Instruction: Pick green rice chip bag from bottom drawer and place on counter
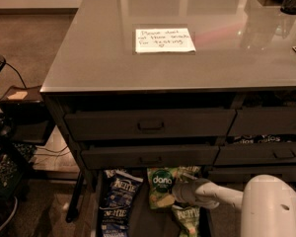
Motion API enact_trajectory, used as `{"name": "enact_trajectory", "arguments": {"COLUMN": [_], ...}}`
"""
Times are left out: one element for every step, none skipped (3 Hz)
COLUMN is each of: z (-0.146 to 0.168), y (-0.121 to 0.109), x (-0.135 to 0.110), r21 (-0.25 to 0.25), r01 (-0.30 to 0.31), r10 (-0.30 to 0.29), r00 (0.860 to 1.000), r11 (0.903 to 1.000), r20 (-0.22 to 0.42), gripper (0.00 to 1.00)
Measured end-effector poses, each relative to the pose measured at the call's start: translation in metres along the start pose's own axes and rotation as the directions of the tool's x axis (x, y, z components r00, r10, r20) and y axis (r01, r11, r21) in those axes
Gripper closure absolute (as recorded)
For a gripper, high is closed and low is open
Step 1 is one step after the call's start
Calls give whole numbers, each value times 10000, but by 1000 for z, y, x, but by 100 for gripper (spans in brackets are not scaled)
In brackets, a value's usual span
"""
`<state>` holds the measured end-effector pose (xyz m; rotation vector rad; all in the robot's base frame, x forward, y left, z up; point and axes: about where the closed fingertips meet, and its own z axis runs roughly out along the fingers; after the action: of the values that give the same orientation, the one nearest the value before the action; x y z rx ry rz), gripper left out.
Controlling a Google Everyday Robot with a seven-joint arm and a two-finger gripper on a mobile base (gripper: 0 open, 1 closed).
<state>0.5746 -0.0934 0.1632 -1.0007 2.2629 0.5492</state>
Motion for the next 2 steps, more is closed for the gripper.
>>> {"name": "enact_trajectory", "arguments": {"z": [8,21], "y": [1,7], "x": [2,2], "r21": [-147,-481], "r01": [-416,-613], "r10": [417,616], "r00": [9991,9981], "r11": [9990,9970], "r20": [70,50], "gripper": [0,0]}}
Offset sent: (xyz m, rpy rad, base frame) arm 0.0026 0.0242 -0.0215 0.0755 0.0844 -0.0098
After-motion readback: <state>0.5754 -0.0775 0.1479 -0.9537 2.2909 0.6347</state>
